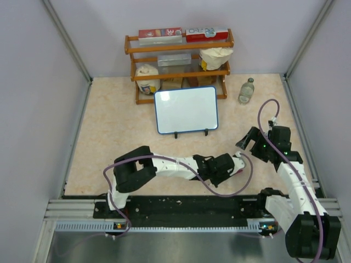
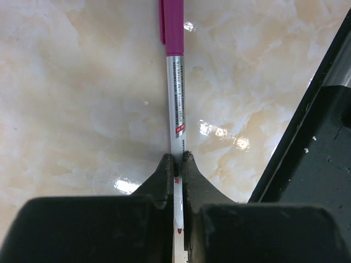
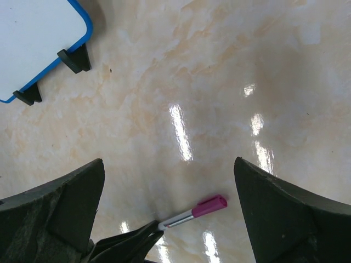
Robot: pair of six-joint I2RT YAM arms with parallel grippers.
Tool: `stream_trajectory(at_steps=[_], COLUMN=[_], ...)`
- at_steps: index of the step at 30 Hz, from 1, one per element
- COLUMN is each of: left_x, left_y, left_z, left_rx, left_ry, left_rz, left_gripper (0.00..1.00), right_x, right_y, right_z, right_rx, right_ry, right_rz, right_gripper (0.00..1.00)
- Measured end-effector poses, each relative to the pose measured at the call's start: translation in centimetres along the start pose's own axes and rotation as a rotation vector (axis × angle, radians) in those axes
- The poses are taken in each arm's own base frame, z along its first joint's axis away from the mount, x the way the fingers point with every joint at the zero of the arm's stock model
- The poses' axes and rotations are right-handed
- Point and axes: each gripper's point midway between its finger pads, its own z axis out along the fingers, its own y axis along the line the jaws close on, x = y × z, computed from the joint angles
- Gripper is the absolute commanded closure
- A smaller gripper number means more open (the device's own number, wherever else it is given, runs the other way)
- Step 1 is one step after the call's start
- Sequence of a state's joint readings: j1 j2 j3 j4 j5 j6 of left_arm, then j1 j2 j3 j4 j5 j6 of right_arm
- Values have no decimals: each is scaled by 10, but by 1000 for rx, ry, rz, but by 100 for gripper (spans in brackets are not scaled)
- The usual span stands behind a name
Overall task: Write a sentence on the whiteboard
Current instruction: Pick up the whiteboard marker from the center of the board.
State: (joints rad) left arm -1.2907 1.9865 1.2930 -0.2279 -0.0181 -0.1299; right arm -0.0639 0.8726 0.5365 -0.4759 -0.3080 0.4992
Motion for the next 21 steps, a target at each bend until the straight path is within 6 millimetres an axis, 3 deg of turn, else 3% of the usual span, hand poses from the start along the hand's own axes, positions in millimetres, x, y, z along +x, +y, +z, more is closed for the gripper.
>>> stream_trajectory(at_steps=[10, 15, 21], left_x=[17, 32, 5], left_y=[18, 62, 111], left_z=[-17, -40, -88], left_rx=[-27, -56, -67], left_ry=[-14, 4, -111], left_rz=[-48, -175, -308], left_gripper=[100, 100, 100], right_x=[-2, -18, -28], right_y=[3, 21, 53], right_z=[-2, -10, -19], right_rx=[-10, -66, -214], right_ry=[-3, -31, -30], right_rz=[-2, -21, -56], right_gripper=[1, 1, 1])
